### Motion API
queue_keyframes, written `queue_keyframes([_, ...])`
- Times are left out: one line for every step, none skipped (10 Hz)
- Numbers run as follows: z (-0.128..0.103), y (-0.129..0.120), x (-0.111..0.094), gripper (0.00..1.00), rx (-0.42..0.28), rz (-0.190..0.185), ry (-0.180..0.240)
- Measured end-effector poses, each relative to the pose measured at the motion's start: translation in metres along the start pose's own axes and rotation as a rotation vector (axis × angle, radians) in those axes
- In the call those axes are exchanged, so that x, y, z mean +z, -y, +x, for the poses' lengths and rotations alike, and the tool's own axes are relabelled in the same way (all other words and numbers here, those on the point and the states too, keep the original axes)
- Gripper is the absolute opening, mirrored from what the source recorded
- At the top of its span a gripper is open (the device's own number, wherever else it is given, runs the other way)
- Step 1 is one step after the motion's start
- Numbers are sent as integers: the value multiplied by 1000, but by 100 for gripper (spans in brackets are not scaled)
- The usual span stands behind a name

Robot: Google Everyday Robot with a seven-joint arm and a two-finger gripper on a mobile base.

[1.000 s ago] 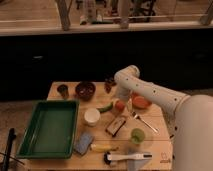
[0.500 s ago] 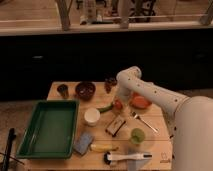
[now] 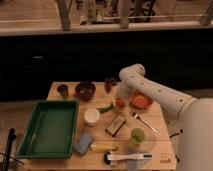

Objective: Place apple in paper cup

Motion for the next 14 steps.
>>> queue_keyframes([1, 2, -9, 0, -7, 23, -3])
queue_keyframes([2, 4, -15, 0, -13, 43, -4])
queue_keyframes([3, 6, -24, 0, -21, 73, -3])
queue_keyframes([4, 8, -31, 0, -26, 92, -4])
queue_keyframes([6, 9, -37, 0, -30, 110, -3])
queue_keyframes([7, 11, -42, 0, -34, 128, 1])
queue_keyframes([7, 13, -47, 0, -40, 147, 5])
queue_keyframes([7, 16, -51, 0, -45, 161, 10])
queue_keyframes([7, 18, -56, 0, -49, 176, 15])
queue_keyframes([7, 18, -61, 0, -53, 190, 19])
queue_keyframes([6, 19, -63, 0, -58, 198, 21])
queue_keyframes([5, 21, -66, 0, -65, 208, 22])
queue_keyframes([1, 25, -72, 0, -80, 221, 25])
queue_keyframes([-1, 27, -74, 0, -88, 227, 28])
